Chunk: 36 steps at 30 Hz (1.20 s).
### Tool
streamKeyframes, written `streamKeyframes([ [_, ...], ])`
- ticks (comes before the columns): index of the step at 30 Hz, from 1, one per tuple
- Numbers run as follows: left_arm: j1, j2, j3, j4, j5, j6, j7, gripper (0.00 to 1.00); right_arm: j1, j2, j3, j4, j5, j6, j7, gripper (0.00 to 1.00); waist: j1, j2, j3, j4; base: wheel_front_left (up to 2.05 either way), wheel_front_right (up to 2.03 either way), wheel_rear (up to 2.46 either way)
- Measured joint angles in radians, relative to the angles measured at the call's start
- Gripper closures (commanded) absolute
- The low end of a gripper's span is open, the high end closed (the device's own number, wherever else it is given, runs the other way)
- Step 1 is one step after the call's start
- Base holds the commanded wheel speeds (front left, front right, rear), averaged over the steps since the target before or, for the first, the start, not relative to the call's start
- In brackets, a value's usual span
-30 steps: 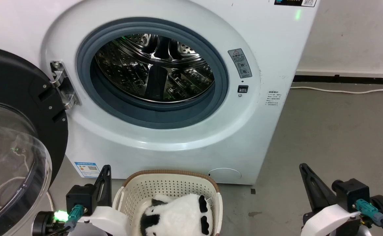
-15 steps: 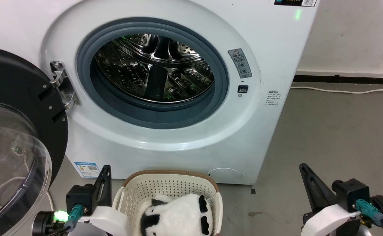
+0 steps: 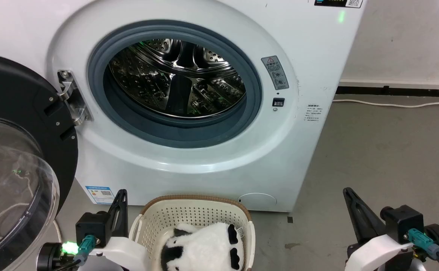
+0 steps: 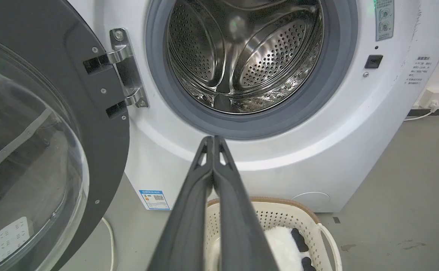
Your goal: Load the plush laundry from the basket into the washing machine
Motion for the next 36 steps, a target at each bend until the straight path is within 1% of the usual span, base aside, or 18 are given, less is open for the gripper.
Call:
streamKeyframes([
  [4, 0.000, 0.000, 0.000, 0.000, 0.000, 0.000, 0.000, 1.00, 0.000, 0.000, 0.000, 0.000, 0.000, 0.000, 0.000, 1.00, 0.0000, 0.0000, 0.000, 0.000, 0.00, 0.00, 0.00],
  [5, 0.000, 0.000, -0.001, 0.000, 0.000, 0.000, 0.000, 0.00, 0.000, 0.000, 0.001, 0.000, 0.001, 0.000, 0.000, 0.00, 0.0000, 0.0000, 0.000, 0.000, 0.00, 0.00, 0.00],
  [15, 0.001, 0.000, -0.009, 0.001, -0.001, 0.001, -0.002, 0.00, 0.000, 0.000, 0.002, 0.002, 0.004, 0.000, -0.004, 0.00, 0.0000, 0.0000, -0.004, -0.001, 0.00, 0.00, 0.00],
  [25, 0.002, 0.000, -0.026, 0.002, -0.012, 0.007, -0.027, 0.00, 0.001, 0.000, 0.001, 0.005, 0.020, 0.000, -0.023, 0.00, 0.0000, 0.0000, -0.004, -0.008, 0.00, 0.00, 0.00],
  [36, 0.002, 0.000, -0.054, 0.034, -0.030, 0.015, -0.047, 0.00, 0.001, 0.000, 0.005, 0.004, 0.033, 0.000, -0.048, 0.00, 0.0001, 0.0000, 0.033, -0.025, 0.00, 0.00, 0.00],
])
